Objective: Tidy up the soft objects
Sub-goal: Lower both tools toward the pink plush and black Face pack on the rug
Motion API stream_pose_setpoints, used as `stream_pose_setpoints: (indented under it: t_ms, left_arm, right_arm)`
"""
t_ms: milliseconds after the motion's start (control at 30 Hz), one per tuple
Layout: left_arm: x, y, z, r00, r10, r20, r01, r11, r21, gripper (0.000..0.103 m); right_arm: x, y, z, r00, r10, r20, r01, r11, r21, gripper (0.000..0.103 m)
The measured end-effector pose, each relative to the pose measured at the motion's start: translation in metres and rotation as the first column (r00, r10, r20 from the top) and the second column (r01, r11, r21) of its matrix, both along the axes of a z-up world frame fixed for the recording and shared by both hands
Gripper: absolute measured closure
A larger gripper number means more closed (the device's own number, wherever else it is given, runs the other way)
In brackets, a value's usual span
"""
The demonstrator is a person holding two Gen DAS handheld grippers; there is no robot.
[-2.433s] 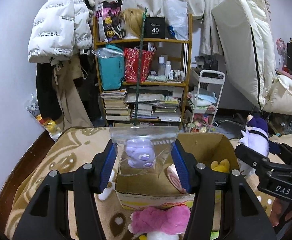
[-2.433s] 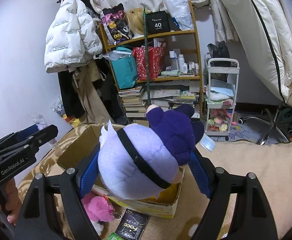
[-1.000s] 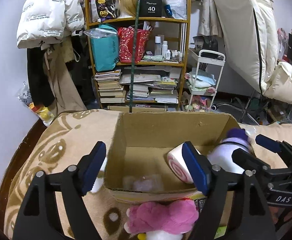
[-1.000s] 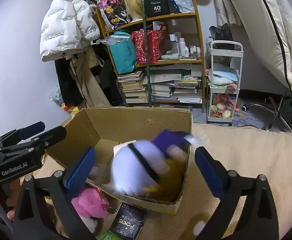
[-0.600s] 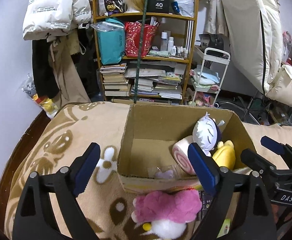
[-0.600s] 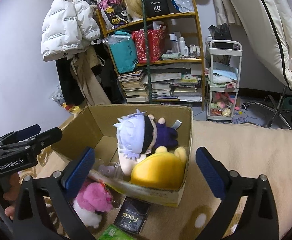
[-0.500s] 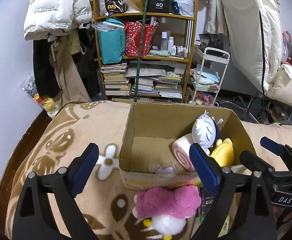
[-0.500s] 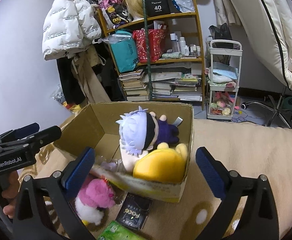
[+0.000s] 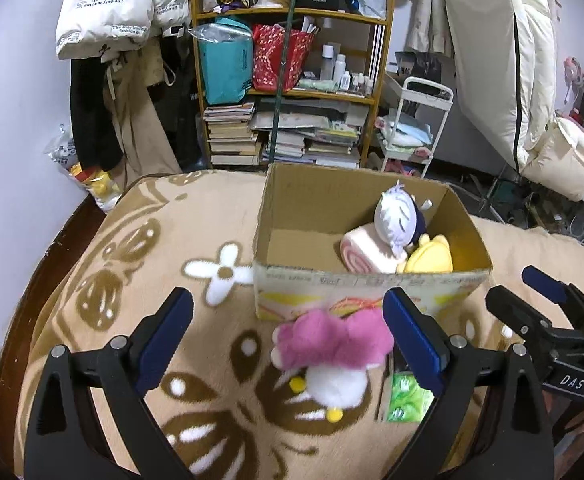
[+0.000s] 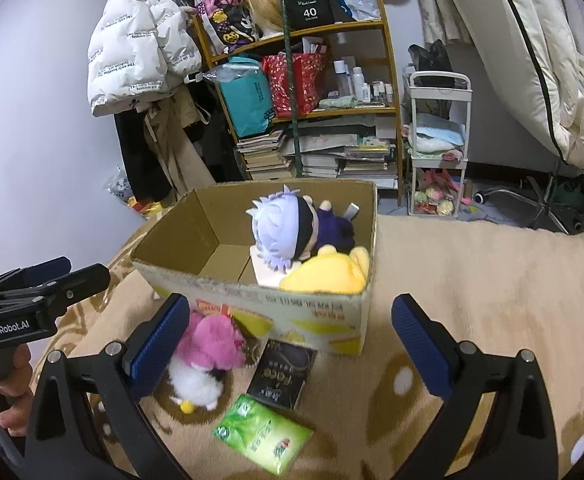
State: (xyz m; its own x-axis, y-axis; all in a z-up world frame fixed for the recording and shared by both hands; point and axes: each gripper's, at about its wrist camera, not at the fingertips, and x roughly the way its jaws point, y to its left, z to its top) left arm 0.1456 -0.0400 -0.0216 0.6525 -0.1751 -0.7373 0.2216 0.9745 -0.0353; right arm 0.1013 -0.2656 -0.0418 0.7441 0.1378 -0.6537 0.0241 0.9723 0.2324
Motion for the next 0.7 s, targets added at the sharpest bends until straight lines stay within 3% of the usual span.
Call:
stream_pose_setpoints:
  t_ms: [333,700]
  left_arm:
    - [-0.016,0.004,-0.005,0.998,-0.01,-0.059,0.01,1.0,-0.006,0.008]
    - [-0.007,-0.013,-0.023,0.993,-0.052,-0.11,0.054,0.998,0.016,0.008]
  right_arm:
    - [-0.016,0.009,-0.012,0.997,0.003,-0.071,-0.004,1.0,-0.018,0.0]
    - [-0.006,0.023,-0.033,0.989,0.038,-0.144,-0.051,0.995,-0.084,0.0]
